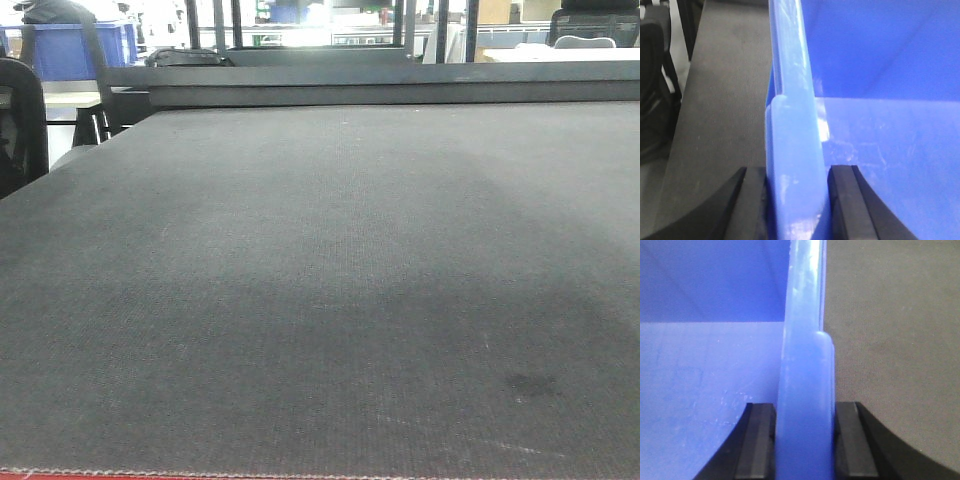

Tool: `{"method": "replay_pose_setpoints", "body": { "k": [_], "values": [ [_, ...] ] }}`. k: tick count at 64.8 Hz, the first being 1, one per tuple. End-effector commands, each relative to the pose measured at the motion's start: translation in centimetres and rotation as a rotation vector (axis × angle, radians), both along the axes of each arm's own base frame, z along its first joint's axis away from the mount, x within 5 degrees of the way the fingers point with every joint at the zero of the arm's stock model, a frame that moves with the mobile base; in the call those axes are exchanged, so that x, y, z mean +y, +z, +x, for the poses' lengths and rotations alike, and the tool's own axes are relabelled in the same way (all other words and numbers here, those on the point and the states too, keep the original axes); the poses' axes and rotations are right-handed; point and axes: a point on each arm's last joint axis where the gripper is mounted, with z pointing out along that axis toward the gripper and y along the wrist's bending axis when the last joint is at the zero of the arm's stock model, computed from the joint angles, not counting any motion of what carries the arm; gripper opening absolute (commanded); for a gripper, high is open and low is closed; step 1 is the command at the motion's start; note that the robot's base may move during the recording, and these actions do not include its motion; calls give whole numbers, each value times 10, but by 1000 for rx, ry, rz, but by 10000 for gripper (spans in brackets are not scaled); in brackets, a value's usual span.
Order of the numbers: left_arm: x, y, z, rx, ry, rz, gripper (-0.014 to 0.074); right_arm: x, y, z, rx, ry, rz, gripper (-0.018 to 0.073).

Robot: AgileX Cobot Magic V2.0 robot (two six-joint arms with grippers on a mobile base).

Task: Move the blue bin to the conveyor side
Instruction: 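Lower the blue bin with both grippers onto the grey conveyor belt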

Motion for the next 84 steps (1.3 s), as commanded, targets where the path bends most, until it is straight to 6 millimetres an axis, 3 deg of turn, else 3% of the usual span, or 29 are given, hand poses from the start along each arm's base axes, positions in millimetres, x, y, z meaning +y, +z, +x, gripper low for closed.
{"method": "replay_pose_setpoints", "body": {
  "k": [1,23,42,55,69,84],
  "values": [
    [3,21,-4,-189,26,30,-27,-8,14,-3,-132,-40,-35,-87],
    [4,28,-2,-274,32,24,-27,-8,14,-3,-132,-40,-35,-87],
    [2,22,-4,-207,14,8,-27,-8,14,-3,-132,-40,-35,-87],
    [1,16,0,-155,11,11,-27,-5,6,10,-97,-39,-44,-87],
    [0,-13,29,-8,7,17,-27,1,-15,36,-10,-36,-66,-87],
    [0,-60,66,132,8,18,-27,5,-50,55,100,-32,-97,-87]
  ]
}}
